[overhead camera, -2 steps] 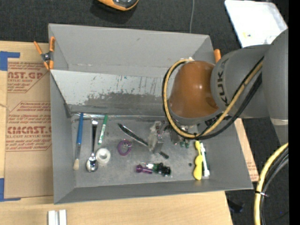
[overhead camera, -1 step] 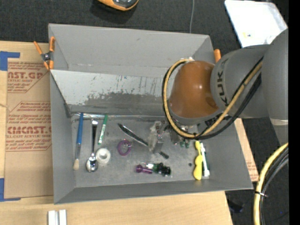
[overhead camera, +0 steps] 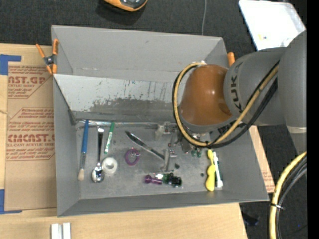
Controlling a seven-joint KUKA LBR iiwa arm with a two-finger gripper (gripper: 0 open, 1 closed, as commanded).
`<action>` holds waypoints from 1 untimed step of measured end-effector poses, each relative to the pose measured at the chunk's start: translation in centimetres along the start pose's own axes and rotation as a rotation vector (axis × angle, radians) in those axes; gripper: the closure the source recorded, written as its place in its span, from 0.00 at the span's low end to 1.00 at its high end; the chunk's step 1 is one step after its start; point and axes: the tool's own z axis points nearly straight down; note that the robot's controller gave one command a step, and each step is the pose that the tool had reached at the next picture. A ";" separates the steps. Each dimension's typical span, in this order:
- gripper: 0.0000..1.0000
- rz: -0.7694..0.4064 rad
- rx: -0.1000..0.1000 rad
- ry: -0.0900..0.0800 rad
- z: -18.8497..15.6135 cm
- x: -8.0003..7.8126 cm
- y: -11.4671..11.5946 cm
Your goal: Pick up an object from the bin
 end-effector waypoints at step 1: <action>0.00 0.000 0.000 0.000 0.0 0.0 0.0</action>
Offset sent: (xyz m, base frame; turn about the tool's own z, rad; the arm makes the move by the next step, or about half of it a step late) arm -0.0082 -0.0226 -0.0365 0.1813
